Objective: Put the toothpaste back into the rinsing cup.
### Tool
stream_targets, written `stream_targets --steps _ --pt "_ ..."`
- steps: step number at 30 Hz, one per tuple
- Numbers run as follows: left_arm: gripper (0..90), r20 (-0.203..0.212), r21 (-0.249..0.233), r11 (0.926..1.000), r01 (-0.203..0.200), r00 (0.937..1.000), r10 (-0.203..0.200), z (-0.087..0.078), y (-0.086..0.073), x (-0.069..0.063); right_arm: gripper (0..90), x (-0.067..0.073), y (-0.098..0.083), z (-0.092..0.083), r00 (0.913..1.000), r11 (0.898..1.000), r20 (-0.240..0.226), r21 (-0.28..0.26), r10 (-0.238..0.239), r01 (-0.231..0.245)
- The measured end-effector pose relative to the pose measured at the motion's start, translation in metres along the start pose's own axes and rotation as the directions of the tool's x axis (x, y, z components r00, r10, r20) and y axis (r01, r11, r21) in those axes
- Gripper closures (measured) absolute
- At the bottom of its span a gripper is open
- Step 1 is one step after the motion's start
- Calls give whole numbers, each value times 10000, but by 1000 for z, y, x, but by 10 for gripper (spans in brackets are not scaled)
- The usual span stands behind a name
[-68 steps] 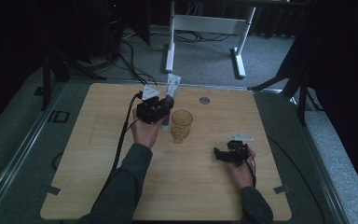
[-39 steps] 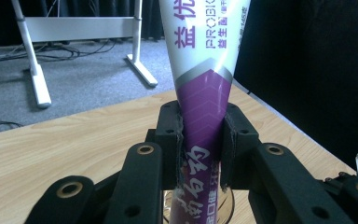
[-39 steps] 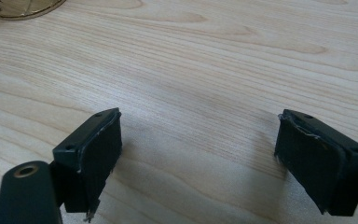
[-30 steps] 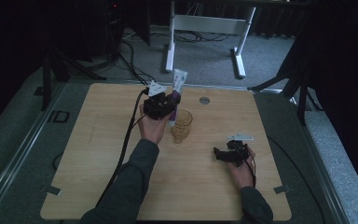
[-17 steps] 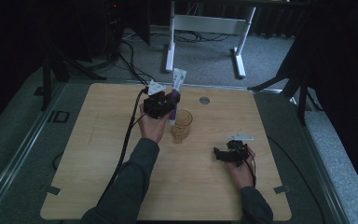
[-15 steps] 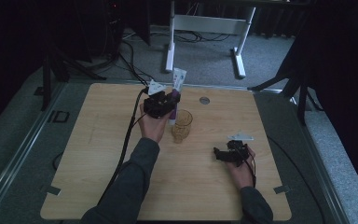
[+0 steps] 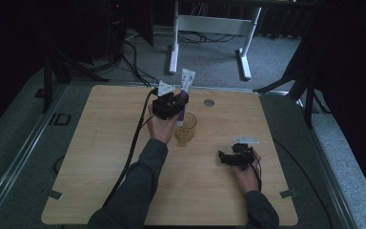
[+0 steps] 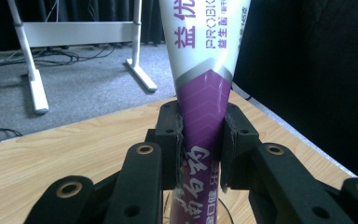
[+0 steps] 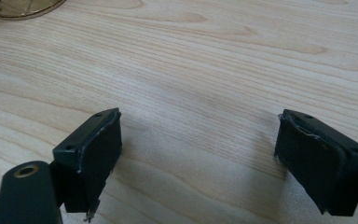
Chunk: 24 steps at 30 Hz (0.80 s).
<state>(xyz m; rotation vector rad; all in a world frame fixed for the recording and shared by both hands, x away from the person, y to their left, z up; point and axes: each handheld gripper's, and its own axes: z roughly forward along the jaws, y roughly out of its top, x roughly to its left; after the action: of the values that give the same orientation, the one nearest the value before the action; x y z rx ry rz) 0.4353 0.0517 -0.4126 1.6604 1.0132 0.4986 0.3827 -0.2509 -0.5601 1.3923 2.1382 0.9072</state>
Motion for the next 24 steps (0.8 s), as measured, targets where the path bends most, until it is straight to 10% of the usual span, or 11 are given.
stream_targets --steps 24 --pt "711 -35 -207 9997 147 9999 -148 15 -3 -5 146 0 0 0 10000 10000 11 8 9 -9"
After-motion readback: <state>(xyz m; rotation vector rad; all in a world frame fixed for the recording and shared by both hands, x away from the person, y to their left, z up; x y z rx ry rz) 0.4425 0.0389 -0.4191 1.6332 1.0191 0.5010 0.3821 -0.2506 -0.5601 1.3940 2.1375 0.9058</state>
